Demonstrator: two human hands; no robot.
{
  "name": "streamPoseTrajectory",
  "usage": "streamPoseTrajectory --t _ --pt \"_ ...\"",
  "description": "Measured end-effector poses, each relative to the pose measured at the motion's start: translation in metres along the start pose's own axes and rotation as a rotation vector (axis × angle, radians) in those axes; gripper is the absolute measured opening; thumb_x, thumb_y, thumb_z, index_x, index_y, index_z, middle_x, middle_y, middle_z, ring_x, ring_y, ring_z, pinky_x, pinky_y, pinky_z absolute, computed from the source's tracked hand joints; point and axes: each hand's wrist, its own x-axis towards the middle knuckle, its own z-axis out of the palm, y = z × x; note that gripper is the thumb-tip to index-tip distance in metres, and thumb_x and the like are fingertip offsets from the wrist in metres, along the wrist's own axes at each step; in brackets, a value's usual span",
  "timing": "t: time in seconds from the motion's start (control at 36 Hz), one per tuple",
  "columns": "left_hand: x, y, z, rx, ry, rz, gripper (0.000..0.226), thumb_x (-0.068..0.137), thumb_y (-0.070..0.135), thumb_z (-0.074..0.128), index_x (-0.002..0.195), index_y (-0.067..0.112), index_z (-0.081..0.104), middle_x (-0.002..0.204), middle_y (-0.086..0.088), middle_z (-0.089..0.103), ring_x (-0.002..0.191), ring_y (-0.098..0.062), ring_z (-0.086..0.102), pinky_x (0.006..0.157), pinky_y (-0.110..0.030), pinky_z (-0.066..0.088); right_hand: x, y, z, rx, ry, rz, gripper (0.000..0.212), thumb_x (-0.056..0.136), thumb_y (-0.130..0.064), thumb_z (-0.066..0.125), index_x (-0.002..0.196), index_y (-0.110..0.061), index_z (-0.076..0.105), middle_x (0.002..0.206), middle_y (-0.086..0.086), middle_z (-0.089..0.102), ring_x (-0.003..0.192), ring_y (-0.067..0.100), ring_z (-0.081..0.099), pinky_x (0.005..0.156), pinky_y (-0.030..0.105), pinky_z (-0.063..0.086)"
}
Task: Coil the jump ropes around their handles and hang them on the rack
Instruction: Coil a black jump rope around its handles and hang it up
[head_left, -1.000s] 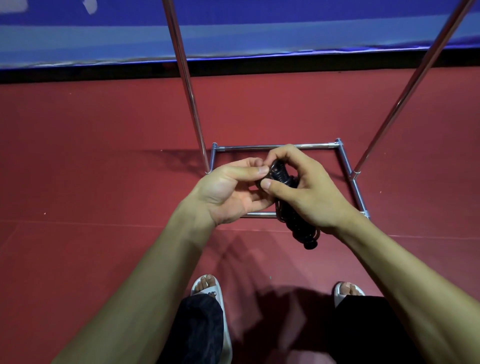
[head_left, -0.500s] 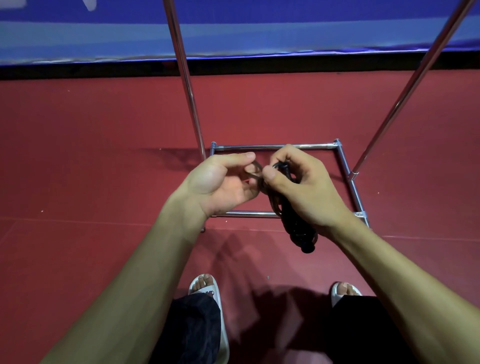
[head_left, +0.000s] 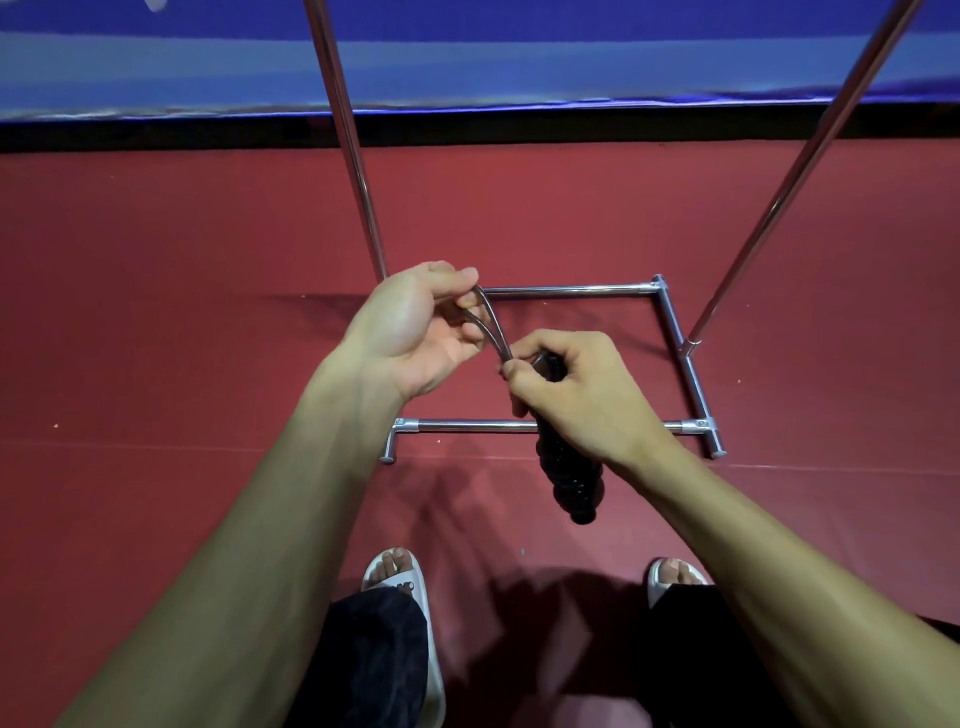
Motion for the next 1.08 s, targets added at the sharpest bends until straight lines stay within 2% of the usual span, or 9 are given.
streamPoseTrajectory --t 0.11,0.25,0.42,0.53,0.61,0.69,0.89,0.97,1.08 --pt "0.001 -0.006 0.007 0.178 -0.044 0.057 0.035 0.092 -0.002 0.052 0.066 0.016 0.039 0.055 -0.002 0.04 0.05 -0.014 0.041 0.048 -0.022 0.031 -0.004 0.004 -0.002 -0.053 0.015 -0.029 0.025 0.084 -0.03 0.062 0.066 -0.013 0.06 0.057 0.014 0.061 0.051 0.029 0.059 0.054 0.038 0.049" --pt "0.0 -0.01 0.005 0.468 -0.14 -0.002 0.029 0.095 0.004 0.054 0.072 0.018 0.044 0.054 0.005 0.041 0.05 -0.007 0.037 0.052 -0.024 0.027 -0.012 0.009 -0.013 -0.182 0.033 -0.01 0.037 0.09 -0.029 0.063 0.057 -0.02 0.05 0.048 0.003 0.042 0.043 0.01 0.033 0.047 0.029 0.031" --pt "-0.003 -0.001 0.007 0.298 -0.048 0.121 0.04 0.088 -0.011 0.054 0.067 0.018 0.037 0.048 0.006 0.036 0.04 -0.004 0.031 0.043 -0.019 0.018 -0.008 0.011 -0.009 -0.167 0.099 0.006 0.016 0.084 -0.022 0.067 0.069 -0.019 0.065 0.049 -0.005 0.046 0.042 0.01 0.04 0.045 0.024 0.037" --pt "-0.006 0.013 0.005 0.172 0.013 0.221 0.043 0.085 -0.016 0.048 0.067 0.02 0.032 0.048 0.006 0.036 0.041 -0.005 0.026 0.039 -0.018 0.017 -0.011 0.02 0.002 -0.199 0.086 0.049 0.014 0.08 -0.02 0.062 0.067 -0.017 0.058 0.048 0.002 0.044 0.04 0.034 0.049 0.037 0.025 0.037" --pt "-0.01 0.019 0.004 0.17 0.014 0.303 0.044 0.085 -0.017 0.046 0.066 0.02 0.03 0.047 0.007 0.034 0.042 -0.006 0.025 0.042 -0.02 0.016 -0.01 0.025 0.002 -0.245 0.094 0.025 0.012 0.078 -0.019 0.061 0.068 -0.018 0.056 0.049 0.0 0.045 0.044 0.03 0.047 0.044 0.021 0.034" --pt "-0.013 0.019 0.007 0.171 0.024 0.349 0.045 0.084 -0.018 0.045 0.067 0.021 0.029 0.046 0.008 0.036 0.042 -0.005 0.025 0.044 -0.021 0.015 -0.009 0.028 0.002 -0.235 0.076 0.038 0.009 0.076 -0.021 0.058 0.068 -0.023 0.054 0.046 -0.006 0.047 0.044 0.027 0.052 0.045 0.028 0.04" --pt "-0.005 0.011 -0.002 0.17 0.043 0.404 0.043 0.087 -0.014 0.051 0.068 0.02 0.031 0.051 0.007 0.036 0.044 -0.005 0.032 0.042 -0.02 0.022 -0.012 0.024 0.002 -0.031 0.074 0.102 0.01 0.084 -0.012 0.063 0.074 -0.013 0.058 0.062 0.024 0.057 0.045 0.041 0.056 0.042 0.044 0.046" --pt "0.005 0.003 -0.008 0.147 0.073 0.41 0.039 0.089 -0.011 0.055 0.07 0.017 0.036 0.056 0.005 0.039 0.048 -0.006 0.036 0.042 -0.018 0.028 -0.014 0.022 0.001 0.08 0.042 0.129 0.019 0.086 -0.023 0.07 0.076 -0.011 0.059 0.061 0.024 0.054 0.044 0.035 0.049 0.041 0.05 0.044" --pt "0.013 0.008 -0.012 0.11 0.093 0.402 0.035 0.091 -0.005 0.056 0.069 0.016 0.041 0.061 0.002 0.046 0.054 -0.008 0.041 0.046 -0.017 0.035 -0.012 0.014 -0.006 0.353 -0.074 0.168 0.016 0.097 -0.023 0.059 0.092 -0.009 0.065 0.07 0.011 0.057 0.05 0.026 0.047 0.045 0.038 0.045"
